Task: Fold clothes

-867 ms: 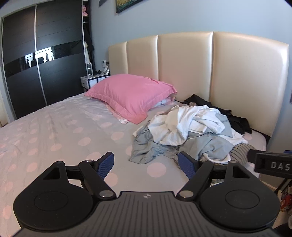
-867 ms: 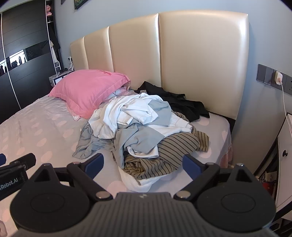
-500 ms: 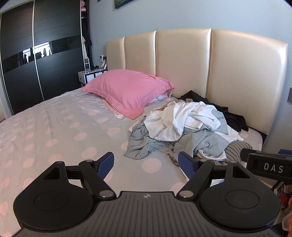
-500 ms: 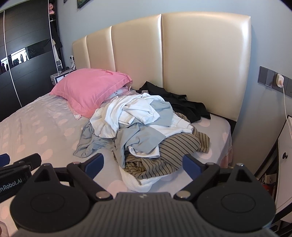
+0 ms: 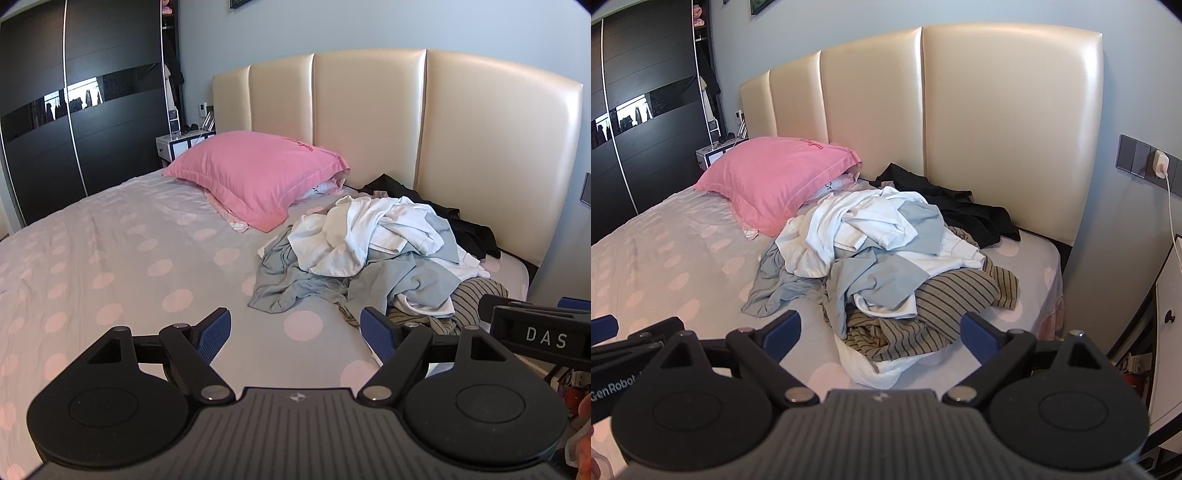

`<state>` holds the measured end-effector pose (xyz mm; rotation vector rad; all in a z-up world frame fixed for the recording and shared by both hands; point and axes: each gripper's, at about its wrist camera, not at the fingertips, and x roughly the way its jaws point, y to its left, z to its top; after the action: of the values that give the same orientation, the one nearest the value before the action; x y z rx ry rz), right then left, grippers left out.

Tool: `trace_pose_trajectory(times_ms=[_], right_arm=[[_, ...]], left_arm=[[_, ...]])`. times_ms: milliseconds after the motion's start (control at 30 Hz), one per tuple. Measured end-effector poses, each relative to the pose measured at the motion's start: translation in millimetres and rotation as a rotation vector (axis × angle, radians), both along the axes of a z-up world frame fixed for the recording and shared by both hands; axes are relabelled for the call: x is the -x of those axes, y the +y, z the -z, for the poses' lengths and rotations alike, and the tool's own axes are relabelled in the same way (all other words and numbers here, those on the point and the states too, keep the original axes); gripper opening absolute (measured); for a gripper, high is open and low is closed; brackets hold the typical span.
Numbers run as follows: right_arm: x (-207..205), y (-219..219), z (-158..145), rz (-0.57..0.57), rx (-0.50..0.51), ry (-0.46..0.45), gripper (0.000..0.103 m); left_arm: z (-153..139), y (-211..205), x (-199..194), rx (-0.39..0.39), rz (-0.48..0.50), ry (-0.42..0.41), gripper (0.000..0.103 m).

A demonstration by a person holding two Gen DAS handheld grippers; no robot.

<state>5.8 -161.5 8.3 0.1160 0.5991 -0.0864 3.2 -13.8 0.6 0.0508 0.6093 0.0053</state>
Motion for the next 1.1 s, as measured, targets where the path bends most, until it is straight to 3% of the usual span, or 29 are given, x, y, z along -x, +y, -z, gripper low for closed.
trace_pose_trajectory(times_ms=[1100], right_arm=[[0.2,-1.1,-0.5,-0.014,-0.001,0.007,0.094]], left_arm=[[3.6,-2.9,0.1,-0.007,-0.012,0.016,0.077]])
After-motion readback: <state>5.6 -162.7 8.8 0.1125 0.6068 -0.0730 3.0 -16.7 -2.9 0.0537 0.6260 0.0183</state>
